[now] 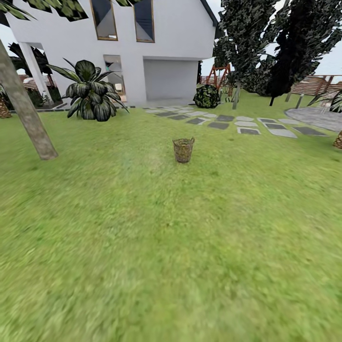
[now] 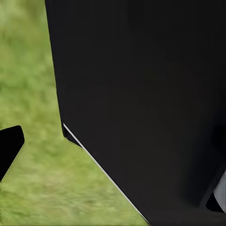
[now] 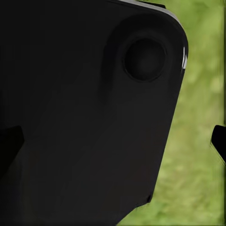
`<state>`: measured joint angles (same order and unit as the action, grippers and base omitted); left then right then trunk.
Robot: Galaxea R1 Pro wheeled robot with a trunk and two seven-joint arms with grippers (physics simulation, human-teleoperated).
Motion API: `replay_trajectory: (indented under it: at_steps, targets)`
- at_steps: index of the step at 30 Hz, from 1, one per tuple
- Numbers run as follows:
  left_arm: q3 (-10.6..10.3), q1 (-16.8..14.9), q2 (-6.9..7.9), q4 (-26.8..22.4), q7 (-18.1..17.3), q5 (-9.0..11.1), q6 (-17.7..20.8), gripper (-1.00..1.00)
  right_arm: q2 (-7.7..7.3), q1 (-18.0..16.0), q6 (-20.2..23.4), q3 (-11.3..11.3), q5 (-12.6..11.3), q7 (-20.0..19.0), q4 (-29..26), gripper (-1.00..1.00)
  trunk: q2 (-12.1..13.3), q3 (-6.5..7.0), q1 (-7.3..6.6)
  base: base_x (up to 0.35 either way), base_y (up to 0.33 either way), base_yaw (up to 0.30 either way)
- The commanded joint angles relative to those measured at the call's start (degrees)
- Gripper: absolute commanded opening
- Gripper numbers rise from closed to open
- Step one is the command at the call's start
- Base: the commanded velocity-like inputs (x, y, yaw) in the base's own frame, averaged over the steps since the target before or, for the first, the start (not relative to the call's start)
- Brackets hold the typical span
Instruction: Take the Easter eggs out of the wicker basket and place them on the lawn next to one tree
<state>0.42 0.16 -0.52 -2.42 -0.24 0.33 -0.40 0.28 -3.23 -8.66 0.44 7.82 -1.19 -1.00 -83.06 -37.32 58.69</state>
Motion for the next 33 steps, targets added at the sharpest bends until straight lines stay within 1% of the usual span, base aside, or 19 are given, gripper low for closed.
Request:
replay_trajectory:
  at_steps: [1,33]
  targets:
    - [0.0,0.0,0.01,-0.1,0.0,0.0,0.0,1.0,0.01,0.0,-0.2,0.0,0.4,0.0,0.0,1.0,0.0,-0.04,0.03,0.34,0.0,0.0]
    - [0.0,0.0,0.0,-0.1,0.0,0.0,0.0,1.0,-0.04,0.0,-0.2,-0.1,-0.1,0.0,-0.1,1.0,0.0,-0.04,0.03,0.34,0.0,0.0]
